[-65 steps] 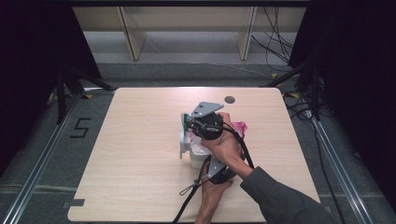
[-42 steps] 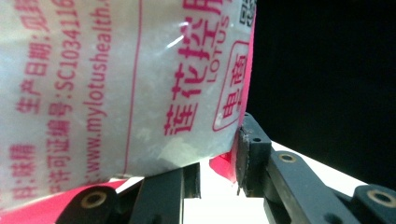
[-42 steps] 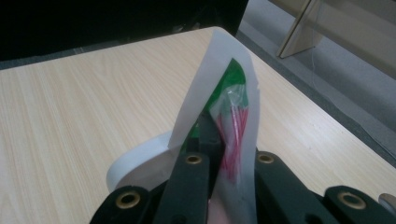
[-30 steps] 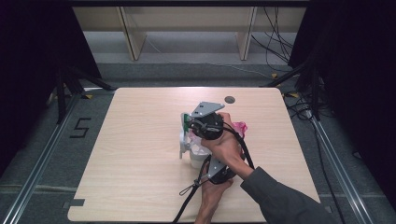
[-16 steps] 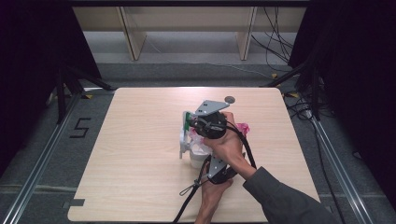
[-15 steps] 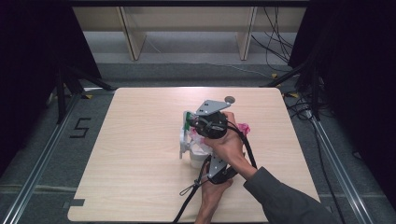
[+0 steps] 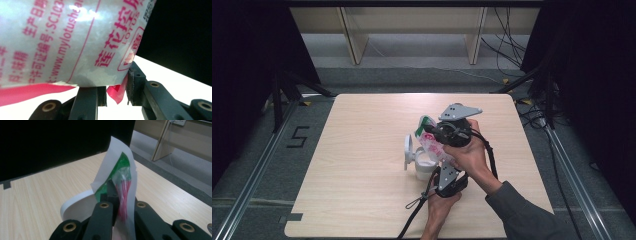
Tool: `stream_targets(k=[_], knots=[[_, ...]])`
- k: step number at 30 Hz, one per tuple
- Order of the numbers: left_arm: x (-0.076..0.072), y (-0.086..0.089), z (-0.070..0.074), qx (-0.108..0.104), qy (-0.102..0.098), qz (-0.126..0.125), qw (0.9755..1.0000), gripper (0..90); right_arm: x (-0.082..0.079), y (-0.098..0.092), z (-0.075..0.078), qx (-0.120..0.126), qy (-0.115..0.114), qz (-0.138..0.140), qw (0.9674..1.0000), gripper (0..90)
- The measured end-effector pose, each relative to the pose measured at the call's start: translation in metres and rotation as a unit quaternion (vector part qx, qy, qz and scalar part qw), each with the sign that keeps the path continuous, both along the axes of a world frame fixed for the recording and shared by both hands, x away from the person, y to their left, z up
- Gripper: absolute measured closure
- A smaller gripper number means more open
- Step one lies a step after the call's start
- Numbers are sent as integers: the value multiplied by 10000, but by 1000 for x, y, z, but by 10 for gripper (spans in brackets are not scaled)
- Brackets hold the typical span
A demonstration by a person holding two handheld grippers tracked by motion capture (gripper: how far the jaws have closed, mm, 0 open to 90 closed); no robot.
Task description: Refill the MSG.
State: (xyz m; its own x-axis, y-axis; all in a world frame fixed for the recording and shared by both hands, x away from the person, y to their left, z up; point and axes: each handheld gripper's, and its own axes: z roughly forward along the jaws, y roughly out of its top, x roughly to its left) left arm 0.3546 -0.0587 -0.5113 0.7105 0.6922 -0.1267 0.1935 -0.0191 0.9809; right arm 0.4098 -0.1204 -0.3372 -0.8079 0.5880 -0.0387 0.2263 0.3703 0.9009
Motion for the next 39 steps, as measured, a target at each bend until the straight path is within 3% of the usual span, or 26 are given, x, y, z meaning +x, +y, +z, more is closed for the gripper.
stream_targets(k=[11,17,18,24,29,32,33,34,37,39], knots=[[-1,-1,-1,237,25,139,9996,696,-8,-29,1,804,123,-98,9966,900],[-2,-2,-1,276,42,129,9995,667,-13,-42,0,1039,115,-120,9945,900],[-3,-2,0,249,38,139,9996,659,-13,-44,1,1007,32,-134,9948,900],[-3,1,1,265,73,79,9996,586,-16,-60,4,1330,-93,-150,9910,900],[-4,-1,0,357,269,114,9989,520,-21,-72,-2,1716,120,-292,9847,900],[-5,-2,1,311,348,195,9987,447,-20,-82,-5,1813,12,-319,9829,900],[-6,-2,2,326,387,216,9985,430,-22,-84,-5,1882,124,-356,9814,900],[-6,-2,1,330,403,229,9984,419,-21,-86,-7,1968,50,-358,9798,900],[-6,-2,1,334,410,287,9982,385,-24,-93,-10,2116,102,-395,9765,900],[-7,-2,2,322,439,332,9980,361,-23,-98,-14,2102,108,-339,9770,900]])
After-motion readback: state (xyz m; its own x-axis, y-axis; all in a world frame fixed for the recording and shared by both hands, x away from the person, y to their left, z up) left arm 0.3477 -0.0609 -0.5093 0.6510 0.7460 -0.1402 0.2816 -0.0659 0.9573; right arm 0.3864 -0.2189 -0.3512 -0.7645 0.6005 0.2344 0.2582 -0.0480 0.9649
